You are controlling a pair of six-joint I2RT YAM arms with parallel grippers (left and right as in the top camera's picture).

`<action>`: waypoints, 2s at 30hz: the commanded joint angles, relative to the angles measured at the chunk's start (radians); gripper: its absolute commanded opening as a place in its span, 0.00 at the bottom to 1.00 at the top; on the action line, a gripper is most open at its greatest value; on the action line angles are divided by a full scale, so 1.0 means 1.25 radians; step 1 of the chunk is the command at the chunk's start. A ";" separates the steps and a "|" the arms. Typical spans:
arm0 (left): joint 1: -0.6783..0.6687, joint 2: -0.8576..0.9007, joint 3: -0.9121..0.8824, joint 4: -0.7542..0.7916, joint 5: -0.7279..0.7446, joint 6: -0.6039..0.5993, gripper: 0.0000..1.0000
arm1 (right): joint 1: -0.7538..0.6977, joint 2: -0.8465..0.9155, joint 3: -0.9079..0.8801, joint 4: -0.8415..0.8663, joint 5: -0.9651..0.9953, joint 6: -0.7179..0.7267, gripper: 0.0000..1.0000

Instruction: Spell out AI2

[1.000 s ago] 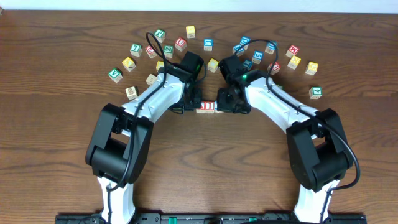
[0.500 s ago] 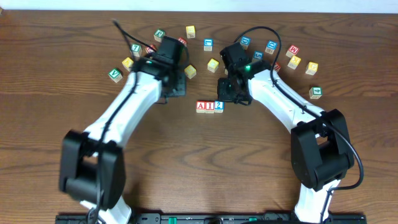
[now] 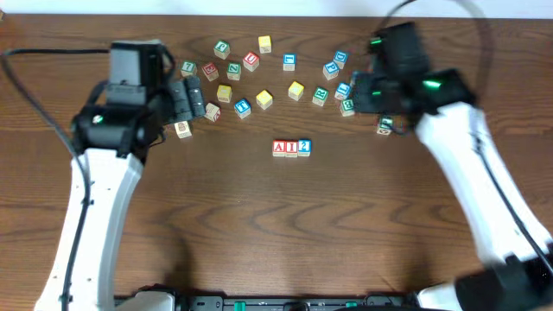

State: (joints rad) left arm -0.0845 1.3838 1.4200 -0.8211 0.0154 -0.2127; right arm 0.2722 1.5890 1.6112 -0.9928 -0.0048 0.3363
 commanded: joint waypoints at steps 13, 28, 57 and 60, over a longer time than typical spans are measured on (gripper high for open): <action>0.008 -0.004 0.010 -0.007 -0.007 0.005 0.98 | -0.060 -0.182 0.010 -0.088 0.017 -0.058 0.99; 0.008 -0.004 0.010 -0.007 -0.007 0.005 0.98 | -0.062 -0.235 0.010 -0.100 0.119 -0.112 0.99; 0.008 -0.004 0.010 -0.007 -0.007 0.005 0.98 | -0.193 -1.100 -1.079 0.686 -0.057 -0.342 0.99; 0.008 -0.004 0.010 -0.007 -0.007 0.005 0.98 | -0.193 -1.151 -1.139 0.723 -0.065 -0.342 0.99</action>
State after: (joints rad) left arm -0.0784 1.3800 1.4200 -0.8299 0.0158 -0.2119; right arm 0.0383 0.2150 0.2565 -0.1215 -0.0494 -0.0731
